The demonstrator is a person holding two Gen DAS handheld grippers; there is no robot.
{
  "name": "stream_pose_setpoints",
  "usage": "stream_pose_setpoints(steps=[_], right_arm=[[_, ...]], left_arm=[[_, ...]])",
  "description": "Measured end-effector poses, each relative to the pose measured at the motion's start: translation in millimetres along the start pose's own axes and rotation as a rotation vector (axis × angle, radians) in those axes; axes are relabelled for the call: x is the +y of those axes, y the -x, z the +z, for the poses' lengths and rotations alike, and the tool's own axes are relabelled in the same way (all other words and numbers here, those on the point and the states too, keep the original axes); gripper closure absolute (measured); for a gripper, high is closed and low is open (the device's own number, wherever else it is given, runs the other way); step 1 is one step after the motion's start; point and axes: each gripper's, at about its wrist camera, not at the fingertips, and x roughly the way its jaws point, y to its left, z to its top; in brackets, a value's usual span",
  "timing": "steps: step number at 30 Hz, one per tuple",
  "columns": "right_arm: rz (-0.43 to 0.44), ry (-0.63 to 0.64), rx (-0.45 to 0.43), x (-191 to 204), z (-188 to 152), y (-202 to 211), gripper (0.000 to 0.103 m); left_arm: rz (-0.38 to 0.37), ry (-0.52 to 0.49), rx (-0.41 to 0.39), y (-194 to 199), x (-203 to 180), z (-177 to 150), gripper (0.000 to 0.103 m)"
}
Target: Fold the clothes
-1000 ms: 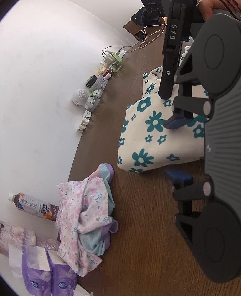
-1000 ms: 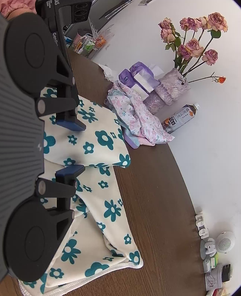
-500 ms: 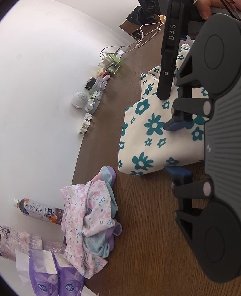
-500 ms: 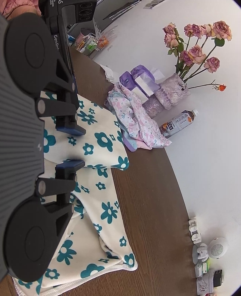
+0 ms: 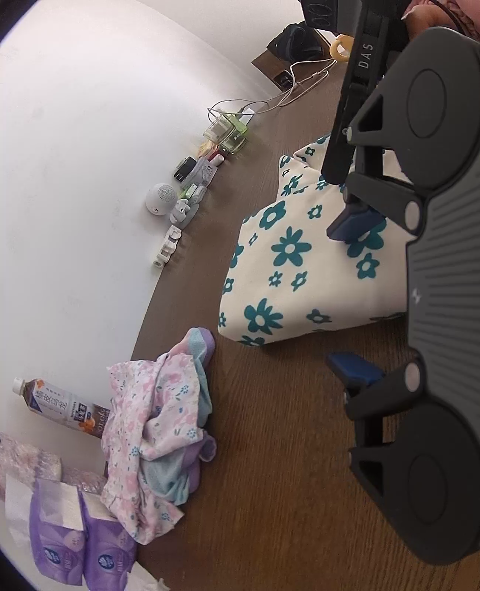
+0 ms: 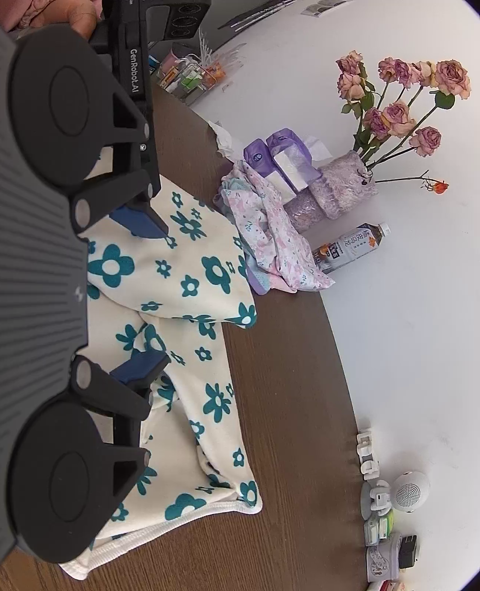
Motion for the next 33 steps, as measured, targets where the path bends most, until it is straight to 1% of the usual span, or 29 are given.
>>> stream_pose_setpoints(steps=[1,2,3,4,5,6,7,8,10,12,15,17,18,19,22,24,25,26,27,29,33], right_arm=[[0.008,-0.001,0.003,1,-1,-1,0.036],[0.015,-0.002,0.006,1,-1,-1,0.042],[0.026,-0.005,0.009,1,-2,-2,0.046],[0.037,-0.012,0.015,1,-1,-3,0.052],[0.040,-0.020,0.022,1,-1,-5,0.055],[0.043,-0.027,0.029,1,-1,-7,0.056],[0.046,-0.034,0.036,1,-1,-9,0.059],[0.049,-0.035,0.042,1,-2,-10,0.066],[0.056,-0.027,0.050,3,-3,-12,0.073],[0.062,-0.022,0.057,5,-5,-13,0.079],[0.068,-0.044,0.057,2,-4,-13,0.079],[0.068,-0.056,0.051,0,0,-12,0.070],[0.064,-0.060,0.041,-1,4,-11,0.067],[0.056,-0.061,0.030,-2,8,-10,0.061],[0.034,-0.051,0.014,-4,22,-13,0.060],[0.027,-0.062,0.031,-6,28,-22,0.061],[0.026,-0.067,0.042,-6,29,-26,0.061],[0.027,-0.072,0.053,-7,28,-30,0.068],[0.030,-0.076,0.064,-7,27,-33,0.072],[0.033,-0.074,0.074,-8,25,-37,0.081],[0.039,-0.072,0.066,-7,24,-37,0.082]], left_arm=[[-0.004,0.007,0.004,-1,1,0,0.037],[-0.007,0.012,0.007,-1,2,-1,0.037],[-0.009,0.010,0.007,-1,1,-1,0.037],[-0.013,0.009,0.008,-2,0,-2,0.039],[-0.021,0.009,0.009,-2,0,-2,0.041],[-0.030,0.009,0.010,-3,0,-3,0.044],[-0.036,0.007,0.011,-3,-1,-4,0.055],[-0.037,0.000,0.012,-3,-3,-5,0.060],[-0.032,-0.014,0.012,-3,-6,-6,0.063],[-0.023,-0.024,0.010,-3,-9,-7,0.064],[-0.029,-0.006,0.008,-3,-6,-5,0.061],[-0.030,0.016,0.001,-4,-2,2,0.053],[-0.024,0.023,-0.010,-4,-1,6,0.051],[-0.008,0.030,-0.025,-5,0,11,0.050],[0.017,0.049,-0.052,-11,4,24,0.052],[0.018,0.055,-0.047,-18,5,27,0.055],[0.018,0.054,-0.042,-21,4,27,0.064],[0.019,0.051,-0.036,-24,4,27,0.073],[0.024,0.041,-0.032,-27,2,26,0.074],[0.030,0.027,-0.035,-29,0,24,0.078],[0.040,0.009,-0.043,-29,-2,21,0.078]])
